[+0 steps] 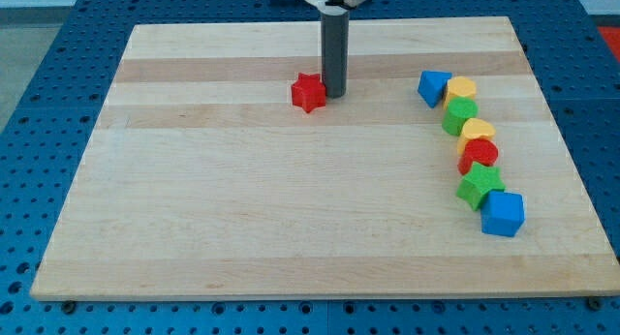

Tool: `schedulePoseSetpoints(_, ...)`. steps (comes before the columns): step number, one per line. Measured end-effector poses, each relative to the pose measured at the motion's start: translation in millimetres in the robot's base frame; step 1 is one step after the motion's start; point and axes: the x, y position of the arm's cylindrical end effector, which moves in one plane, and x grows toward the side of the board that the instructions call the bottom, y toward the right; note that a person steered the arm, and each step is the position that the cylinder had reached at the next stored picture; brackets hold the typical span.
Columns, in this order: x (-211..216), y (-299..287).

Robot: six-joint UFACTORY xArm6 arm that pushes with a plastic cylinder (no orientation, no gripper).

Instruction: Push the yellow hexagon to the bottom of the red circle

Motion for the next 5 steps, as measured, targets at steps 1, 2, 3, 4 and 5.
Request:
schedulePoseSetpoints(1,0.0,14.6)
schedulePoseSetpoints(2,24.8,15.3)
schedulePoseSetpoints(3,53.0,25.0)
schedulePoseSetpoints(4,64.0,47.4)
schedulePoseSetpoints(5,58.2,81.9)
